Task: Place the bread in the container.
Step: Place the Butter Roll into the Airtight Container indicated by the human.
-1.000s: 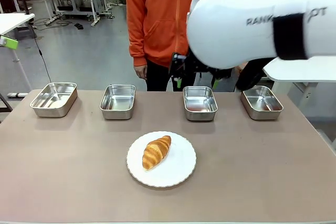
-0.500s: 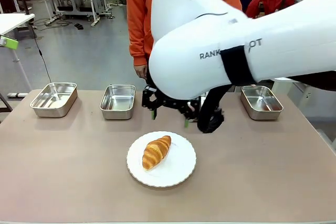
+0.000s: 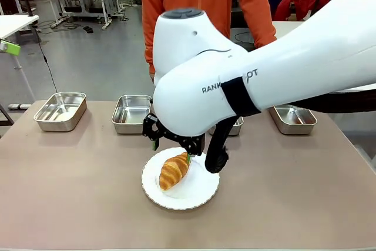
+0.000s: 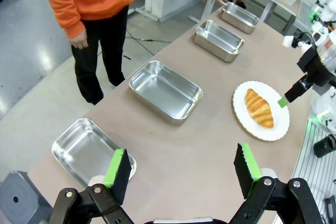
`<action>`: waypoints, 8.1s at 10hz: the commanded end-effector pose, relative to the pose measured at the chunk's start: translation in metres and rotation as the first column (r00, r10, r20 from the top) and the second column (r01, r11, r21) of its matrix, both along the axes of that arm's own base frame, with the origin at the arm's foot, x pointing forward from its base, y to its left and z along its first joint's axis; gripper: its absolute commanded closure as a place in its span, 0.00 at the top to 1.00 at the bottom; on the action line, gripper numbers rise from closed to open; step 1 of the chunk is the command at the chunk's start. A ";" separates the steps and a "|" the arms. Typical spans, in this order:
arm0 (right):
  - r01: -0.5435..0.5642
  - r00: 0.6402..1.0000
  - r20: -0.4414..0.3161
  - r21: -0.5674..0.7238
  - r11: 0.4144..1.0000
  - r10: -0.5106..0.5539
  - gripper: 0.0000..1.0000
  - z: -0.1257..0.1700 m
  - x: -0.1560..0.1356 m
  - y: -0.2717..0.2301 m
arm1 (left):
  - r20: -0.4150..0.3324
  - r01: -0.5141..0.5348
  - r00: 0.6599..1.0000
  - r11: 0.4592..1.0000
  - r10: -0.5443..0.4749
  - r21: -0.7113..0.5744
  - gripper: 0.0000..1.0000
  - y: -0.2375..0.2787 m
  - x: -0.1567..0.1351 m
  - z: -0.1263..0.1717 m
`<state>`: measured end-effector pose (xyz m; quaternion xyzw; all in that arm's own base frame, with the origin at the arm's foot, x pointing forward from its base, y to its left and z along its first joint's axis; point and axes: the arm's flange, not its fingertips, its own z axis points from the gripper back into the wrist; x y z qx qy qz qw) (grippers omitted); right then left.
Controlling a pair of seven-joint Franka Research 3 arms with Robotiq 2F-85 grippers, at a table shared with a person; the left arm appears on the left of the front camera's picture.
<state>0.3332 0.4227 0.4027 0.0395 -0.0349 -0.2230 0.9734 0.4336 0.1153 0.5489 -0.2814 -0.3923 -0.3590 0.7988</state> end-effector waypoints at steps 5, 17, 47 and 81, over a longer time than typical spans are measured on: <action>0.088 0.996 0.028 -0.080 0.993 -0.086 1.00 -0.046 0.006 0.021 | 0.008 0.008 1.000 1.000 -0.008 -0.011 1.00 -0.001 0.000 0.001; 0.061 0.998 0.027 -0.075 0.995 -0.059 0.80 -0.104 0.038 0.014 | 0.008 0.008 1.000 1.000 -0.008 -0.011 1.00 -0.001 0.000 0.001; -0.491 0.858 0.142 -0.054 0.870 0.493 0.56 0.099 0.174 -0.303 | 0.008 0.008 1.000 1.000 -0.008 -0.011 1.00 -0.001 0.000 0.001; -0.544 0.791 0.180 -0.228 0.807 0.584 1.00 -0.024 0.267 -0.431 | 0.008 0.008 1.000 1.000 -0.008 -0.011 1.00 -0.001 0.000 0.001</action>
